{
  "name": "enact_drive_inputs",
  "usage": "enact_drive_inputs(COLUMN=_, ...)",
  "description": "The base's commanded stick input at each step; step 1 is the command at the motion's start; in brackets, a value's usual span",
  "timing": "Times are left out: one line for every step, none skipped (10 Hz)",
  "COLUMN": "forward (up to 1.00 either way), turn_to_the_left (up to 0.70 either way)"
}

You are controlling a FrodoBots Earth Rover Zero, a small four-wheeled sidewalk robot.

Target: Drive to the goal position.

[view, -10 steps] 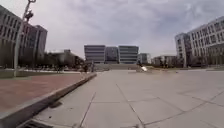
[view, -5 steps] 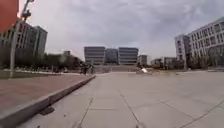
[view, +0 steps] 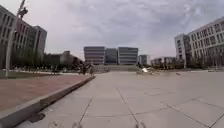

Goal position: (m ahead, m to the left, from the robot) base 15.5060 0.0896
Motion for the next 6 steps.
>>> enact_drive_inputs(forward=0.45, turn_to_the_left=0.00)
enact_drive_inputs(forward=0.45, turn_to_the_left=0.00)
enact_drive_inputs(forward=0.45, turn_to_the_left=0.00)
enact_drive_inputs(forward=0.45, turn_to_the_left=0.00)
enact_drive_inputs(forward=0.45, turn_to_the_left=0.00)
enact_drive_inputs(forward=0.45, turn_to_the_left=0.00)
